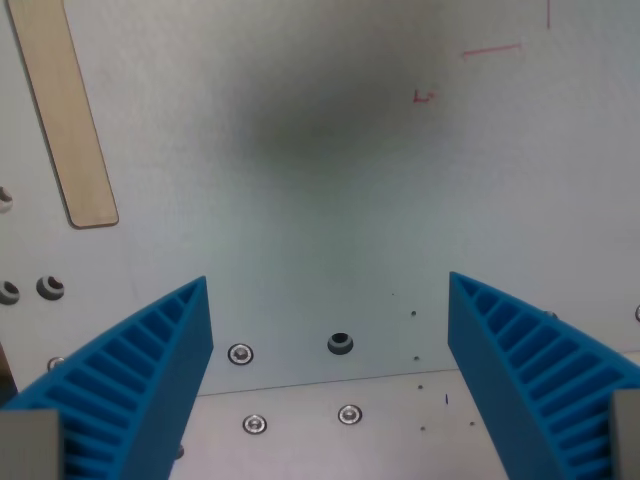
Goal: Rotate around base positive z
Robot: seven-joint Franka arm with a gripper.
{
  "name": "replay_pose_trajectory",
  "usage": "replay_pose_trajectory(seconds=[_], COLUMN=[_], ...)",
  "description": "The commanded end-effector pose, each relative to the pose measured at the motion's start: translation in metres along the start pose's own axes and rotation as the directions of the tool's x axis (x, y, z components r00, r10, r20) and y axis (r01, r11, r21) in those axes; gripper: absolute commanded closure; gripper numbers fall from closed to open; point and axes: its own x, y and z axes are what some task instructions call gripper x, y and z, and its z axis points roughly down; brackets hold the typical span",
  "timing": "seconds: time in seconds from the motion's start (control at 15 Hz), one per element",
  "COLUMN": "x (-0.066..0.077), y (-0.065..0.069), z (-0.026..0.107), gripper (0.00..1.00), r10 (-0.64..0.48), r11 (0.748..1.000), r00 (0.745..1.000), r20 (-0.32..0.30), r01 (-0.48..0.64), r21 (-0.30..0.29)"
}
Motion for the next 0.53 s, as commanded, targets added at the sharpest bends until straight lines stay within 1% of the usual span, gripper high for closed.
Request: replay_pose_trajectory(seconds=[0.07, 0.53], x=[0.0000, 0.0000], y=[0.0002, 0.0002], z=[-0.0009, -0.0009], gripper=[0.00, 0.00], r10=[-0.164, -0.255], r11=[0.986, 0.967], r00=[0.986, 0.967], r20=[-0.004, -0.005], r01=[0.164, 0.255], r21=[-0.003, -0.005])
